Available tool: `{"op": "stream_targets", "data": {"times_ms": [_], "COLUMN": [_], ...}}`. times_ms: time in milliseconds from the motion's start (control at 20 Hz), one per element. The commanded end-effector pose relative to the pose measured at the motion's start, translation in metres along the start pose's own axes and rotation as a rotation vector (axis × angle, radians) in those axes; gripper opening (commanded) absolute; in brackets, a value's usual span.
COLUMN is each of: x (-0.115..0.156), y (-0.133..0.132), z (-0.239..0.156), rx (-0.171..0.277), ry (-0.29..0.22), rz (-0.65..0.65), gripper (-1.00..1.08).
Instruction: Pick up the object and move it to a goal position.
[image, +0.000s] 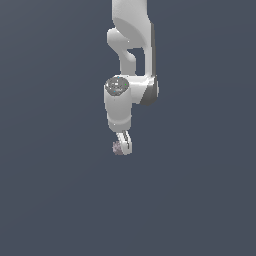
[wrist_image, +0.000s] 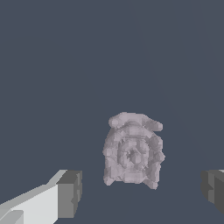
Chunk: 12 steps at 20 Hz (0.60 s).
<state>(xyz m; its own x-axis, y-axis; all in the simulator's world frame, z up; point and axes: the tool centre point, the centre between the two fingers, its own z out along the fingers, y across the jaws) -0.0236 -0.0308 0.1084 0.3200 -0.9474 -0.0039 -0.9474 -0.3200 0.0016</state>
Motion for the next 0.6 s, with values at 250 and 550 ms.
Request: {"op": "stream_targets", "data": {"times_ms": [250,550], "x": [0.0025,0.0025], "y": [0.0021,0.0022], "z": [0.0035,0.0052], "rx": [0.002,0.002], "ry": [0.004,0.004], "rz": [0.08,0.081], "gripper": [1.0,1.0]}}
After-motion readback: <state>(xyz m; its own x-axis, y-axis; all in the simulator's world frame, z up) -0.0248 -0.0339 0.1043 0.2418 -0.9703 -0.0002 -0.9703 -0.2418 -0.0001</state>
